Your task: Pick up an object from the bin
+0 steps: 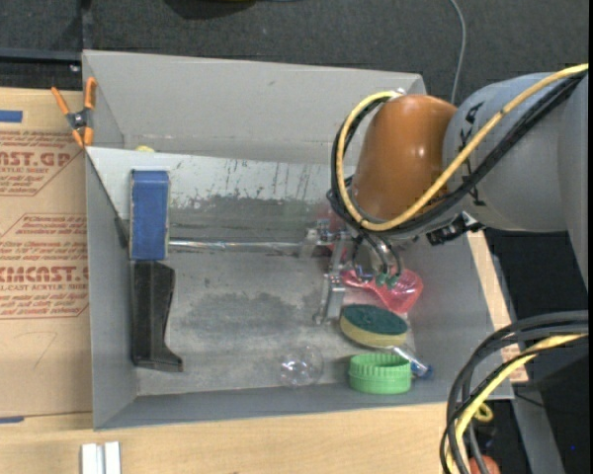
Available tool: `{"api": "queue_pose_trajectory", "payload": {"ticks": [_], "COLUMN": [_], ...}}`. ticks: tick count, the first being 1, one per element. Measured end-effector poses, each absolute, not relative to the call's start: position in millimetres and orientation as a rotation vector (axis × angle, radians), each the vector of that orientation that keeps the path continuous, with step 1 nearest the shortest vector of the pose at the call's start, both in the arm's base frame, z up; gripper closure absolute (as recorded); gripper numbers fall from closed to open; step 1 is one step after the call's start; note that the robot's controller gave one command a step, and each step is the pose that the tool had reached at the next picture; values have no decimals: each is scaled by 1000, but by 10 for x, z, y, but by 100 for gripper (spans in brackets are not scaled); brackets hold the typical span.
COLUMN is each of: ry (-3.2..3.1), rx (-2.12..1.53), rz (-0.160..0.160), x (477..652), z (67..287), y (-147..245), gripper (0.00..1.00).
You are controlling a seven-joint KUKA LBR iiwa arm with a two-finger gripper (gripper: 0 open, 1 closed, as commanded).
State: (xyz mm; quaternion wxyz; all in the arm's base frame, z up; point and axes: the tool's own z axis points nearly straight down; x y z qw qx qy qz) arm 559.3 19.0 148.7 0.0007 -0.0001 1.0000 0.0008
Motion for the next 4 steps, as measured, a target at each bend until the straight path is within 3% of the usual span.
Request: {"api": "queue_pose_trajectory", "payload": {"ticks": [1, 2, 3, 4], "ry": [3140, 3140, 3132, 3124], "rx": [0, 0, -243, -299], "rz": [2, 2, 0, 4], "x": [5593, 5593, 5508, 5451], "z": [1487, 1487, 1195, 1154], "y": [190, 190, -329, -168], "gripper": [100, 100, 100, 100]}}
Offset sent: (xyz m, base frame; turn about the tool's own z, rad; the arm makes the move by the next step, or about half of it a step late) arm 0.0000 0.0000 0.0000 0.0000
